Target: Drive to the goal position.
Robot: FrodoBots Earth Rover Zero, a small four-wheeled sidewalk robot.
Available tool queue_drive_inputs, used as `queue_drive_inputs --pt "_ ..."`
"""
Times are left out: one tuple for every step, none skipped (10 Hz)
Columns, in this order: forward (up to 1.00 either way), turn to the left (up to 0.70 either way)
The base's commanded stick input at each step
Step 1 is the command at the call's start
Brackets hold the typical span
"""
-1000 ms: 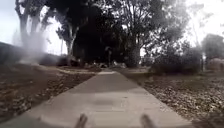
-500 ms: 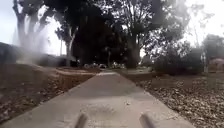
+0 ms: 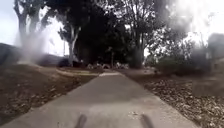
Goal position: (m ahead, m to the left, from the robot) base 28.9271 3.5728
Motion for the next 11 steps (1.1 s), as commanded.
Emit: queue_drive_inputs --pt "0.70 0.00" --pt "0.70 0.00" --pt "0.70 0.10" --pt "0.70 0.24" --pt "0.70 0.26" --pt "0.70 0.13" --pt "0.70 0.00" --pt "0.70 0.00" --pt "0.70 0.00" --pt "0.70 0.00" --pt "0.70 0.00"
